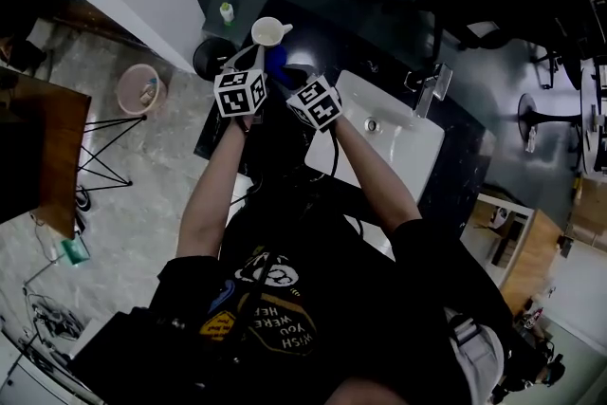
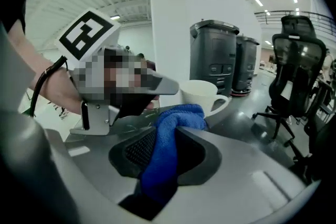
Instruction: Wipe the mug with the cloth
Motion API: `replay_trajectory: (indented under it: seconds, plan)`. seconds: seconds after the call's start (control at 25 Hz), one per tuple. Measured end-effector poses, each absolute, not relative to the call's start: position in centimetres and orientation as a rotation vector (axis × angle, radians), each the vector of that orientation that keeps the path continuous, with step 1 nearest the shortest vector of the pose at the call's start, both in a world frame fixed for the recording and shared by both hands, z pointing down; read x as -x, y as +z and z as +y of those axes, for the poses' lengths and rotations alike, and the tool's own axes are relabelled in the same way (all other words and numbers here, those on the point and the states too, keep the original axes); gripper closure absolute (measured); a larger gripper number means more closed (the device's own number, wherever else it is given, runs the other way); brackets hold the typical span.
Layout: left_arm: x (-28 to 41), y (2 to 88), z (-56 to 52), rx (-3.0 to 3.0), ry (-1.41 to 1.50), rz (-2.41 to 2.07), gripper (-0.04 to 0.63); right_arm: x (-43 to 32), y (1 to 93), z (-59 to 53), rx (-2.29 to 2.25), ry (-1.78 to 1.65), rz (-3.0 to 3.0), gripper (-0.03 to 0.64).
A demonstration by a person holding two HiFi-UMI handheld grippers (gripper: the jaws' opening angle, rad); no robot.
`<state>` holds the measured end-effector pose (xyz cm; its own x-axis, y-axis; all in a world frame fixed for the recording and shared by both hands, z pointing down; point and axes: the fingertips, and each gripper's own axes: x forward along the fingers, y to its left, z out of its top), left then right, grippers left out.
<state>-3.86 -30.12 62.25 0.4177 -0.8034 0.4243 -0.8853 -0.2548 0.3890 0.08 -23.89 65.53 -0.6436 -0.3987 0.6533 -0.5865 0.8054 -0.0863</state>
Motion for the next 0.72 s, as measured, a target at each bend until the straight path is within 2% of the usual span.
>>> replay_trajectory:
  seconds: [0.2, 0.32, 0.6, 0.72]
  plan:
    - [4.9, 61.9, -29.7, -2.085, 0.162, -1.449, 0.591, -6.0, 61.8, -30.0, -1.162, 0.460, -2.337, 0.506]
    - [5.2, 62.2, -29.7, -2.078, 0.184, -1.454, 0.591, -7.2, 60.9, -32.8, -1.271, 0.452, -2.285, 0.506]
    - [5.7, 64.4, -30.0, -2.098, 0.353, -1.444, 0.591, -0.8, 64.9, -25.0, -0.769, 0.331, -2.310, 0.506]
    - [5.9, 64.1, -29.9, -2.111, 0.349, -1.446, 0.591, -1.4, 65.2, -23.7, -0.747, 0.271, -2.308, 0.506]
